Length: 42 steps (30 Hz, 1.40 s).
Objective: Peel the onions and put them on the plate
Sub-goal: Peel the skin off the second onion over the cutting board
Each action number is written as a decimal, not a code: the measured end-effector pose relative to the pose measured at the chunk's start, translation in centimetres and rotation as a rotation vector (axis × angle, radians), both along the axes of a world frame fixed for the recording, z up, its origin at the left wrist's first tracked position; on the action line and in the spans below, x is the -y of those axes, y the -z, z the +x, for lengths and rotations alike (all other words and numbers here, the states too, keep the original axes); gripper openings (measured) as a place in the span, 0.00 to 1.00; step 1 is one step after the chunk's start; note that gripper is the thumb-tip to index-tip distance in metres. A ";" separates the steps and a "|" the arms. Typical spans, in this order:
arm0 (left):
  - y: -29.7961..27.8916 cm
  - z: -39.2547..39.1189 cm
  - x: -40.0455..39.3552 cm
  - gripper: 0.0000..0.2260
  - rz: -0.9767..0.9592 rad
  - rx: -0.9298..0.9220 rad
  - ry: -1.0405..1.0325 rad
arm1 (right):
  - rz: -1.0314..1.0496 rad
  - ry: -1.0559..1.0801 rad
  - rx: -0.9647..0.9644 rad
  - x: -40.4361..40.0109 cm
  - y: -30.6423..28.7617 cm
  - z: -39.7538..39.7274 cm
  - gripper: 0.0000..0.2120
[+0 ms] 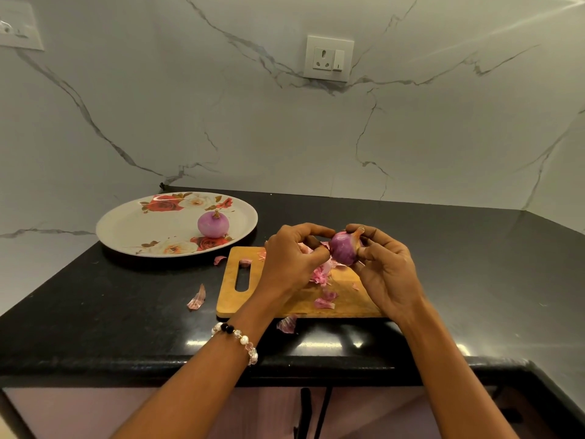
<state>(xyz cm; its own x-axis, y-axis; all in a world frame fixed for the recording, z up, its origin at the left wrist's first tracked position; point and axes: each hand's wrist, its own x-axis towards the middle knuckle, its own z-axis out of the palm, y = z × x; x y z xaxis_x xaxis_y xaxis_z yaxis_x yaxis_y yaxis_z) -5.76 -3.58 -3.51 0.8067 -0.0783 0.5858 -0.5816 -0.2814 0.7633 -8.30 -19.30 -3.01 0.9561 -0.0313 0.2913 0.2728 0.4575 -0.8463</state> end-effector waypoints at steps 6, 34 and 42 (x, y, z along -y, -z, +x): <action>-0.1 0.0 0.0 0.08 -0.018 -0.026 -0.007 | 0.023 0.000 -0.004 0.1 -0.1 -0.2 0.16; 0.1 0.2 -0.3 0.07 -0.011 -0.032 -0.070 | -0.329 0.149 0.144 0.2 1.1 0.5 0.20; 0.3 0.2 -0.1 0.12 0.063 0.073 -0.136 | -0.377 0.146 0.165 0.2 1.0 0.2 0.23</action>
<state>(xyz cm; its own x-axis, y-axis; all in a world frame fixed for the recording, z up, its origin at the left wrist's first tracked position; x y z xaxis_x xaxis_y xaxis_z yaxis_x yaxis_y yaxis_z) -5.56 -3.44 -3.86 0.7675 -0.0097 0.6410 -0.5884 -0.4075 0.6984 -8.11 -19.51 -3.97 0.8890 -0.0252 0.4572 0.4578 0.0717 -0.8862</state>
